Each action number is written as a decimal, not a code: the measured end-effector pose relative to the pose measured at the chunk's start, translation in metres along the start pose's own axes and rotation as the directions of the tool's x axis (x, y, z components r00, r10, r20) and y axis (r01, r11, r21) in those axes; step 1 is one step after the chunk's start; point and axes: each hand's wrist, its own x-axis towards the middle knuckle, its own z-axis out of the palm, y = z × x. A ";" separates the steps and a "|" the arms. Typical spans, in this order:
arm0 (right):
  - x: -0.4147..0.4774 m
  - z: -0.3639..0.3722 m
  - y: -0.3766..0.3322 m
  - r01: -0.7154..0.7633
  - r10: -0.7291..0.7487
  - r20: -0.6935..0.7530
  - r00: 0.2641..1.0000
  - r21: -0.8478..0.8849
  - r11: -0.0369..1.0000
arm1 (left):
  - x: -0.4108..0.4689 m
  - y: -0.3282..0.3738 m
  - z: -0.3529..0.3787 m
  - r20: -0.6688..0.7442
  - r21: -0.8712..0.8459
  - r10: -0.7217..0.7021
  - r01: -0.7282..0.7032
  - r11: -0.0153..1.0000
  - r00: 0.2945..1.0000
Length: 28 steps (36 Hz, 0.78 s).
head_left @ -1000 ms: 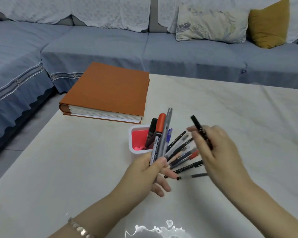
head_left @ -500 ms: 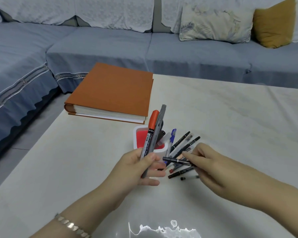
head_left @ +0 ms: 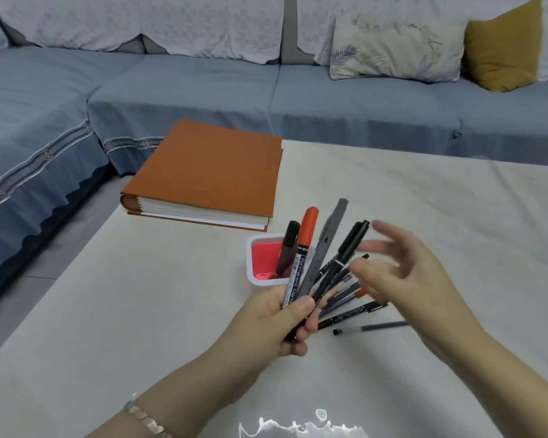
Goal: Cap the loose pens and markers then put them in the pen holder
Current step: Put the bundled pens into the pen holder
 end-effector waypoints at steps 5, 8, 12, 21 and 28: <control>0.007 0.010 -0.015 -0.074 0.052 0.232 0.971 0.088 0.993 | 0.000 0.005 -0.005 0.150 0.073 -0.083 0.073 0.995 0.985; 0.012 0.018 -0.025 -0.081 0.072 0.285 0.956 0.017 0.997 | 0.003 0.010 -0.011 0.246 0.175 -0.077 0.033 0.984 0.966; 0.019 0.022 -0.035 0.058 -0.040 0.234 0.971 -0.071 0.996 | 0.011 0.016 -0.022 0.194 0.330 0.080 -0.142 0.933 0.978; 0.031 0.034 -0.032 0.336 -0.334 0.046 0.941 -0.228 0.914 | 0.029 0.004 -0.054 -0.314 0.483 0.463 -0.281 0.829 0.829; 0.051 0.056 0.002 0.245 -0.222 0.104 0.969 -0.436 0.866 | 0.047 -0.010 -0.044 -0.268 0.554 0.342 -0.146 0.820 0.901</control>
